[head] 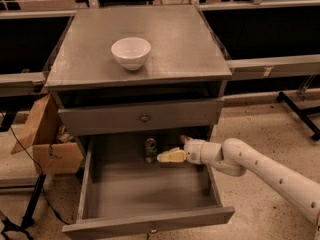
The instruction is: Pick green can from middle drawer and place on counter
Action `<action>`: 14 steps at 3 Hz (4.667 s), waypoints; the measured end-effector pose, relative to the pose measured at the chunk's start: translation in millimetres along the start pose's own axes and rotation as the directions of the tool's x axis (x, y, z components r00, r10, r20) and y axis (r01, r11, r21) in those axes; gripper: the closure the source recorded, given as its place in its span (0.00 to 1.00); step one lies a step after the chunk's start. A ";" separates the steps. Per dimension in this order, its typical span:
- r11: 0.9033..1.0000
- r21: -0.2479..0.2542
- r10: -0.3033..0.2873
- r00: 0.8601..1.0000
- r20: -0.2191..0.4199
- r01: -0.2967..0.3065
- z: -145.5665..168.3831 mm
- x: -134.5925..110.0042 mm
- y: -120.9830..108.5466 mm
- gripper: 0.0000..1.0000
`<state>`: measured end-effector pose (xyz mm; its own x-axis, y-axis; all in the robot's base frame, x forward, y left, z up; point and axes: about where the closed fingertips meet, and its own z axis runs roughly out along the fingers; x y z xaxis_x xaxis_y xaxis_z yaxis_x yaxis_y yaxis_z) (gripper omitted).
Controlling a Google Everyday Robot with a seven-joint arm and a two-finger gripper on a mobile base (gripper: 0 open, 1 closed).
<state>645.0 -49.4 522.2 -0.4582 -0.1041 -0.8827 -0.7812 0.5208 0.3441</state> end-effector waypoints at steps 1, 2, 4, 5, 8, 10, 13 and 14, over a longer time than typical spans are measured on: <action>0.993 0.115 -0.022 0.999 -0.045 0.027 18.7 17.0 -8.4 0.00; 0.979 0.195 -0.046 0.994 -0.096 0.064 35.3 30.1 -16.3 0.00; 0.958 0.237 -0.121 0.976 -0.181 0.163 69.7 41.1 -22.6 0.00; 0.955 0.227 -0.143 0.967 -0.209 0.190 87.6 43.5 -24.2 0.00; 0.966 0.161 -0.158 0.954 -0.256 0.203 130.3 45.5 -35.8 0.15; 0.977 0.130 -0.138 0.967 -0.214 0.168 113.9 38.9 -28.0 0.61; 0.966 0.232 -0.058 0.973 -0.223 0.110 -50.8 -8.5 59.5 1.00; 0.960 0.242 -0.073 0.961 -0.268 0.141 -92.1 -18.9 119.3 1.00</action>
Offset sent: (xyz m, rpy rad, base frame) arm 0.0225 0.0225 -0.0649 -0.2952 -0.0312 -0.1913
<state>521.4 -63.3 609.4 -0.4969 -0.3653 -0.7871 -0.7116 0.6907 0.1287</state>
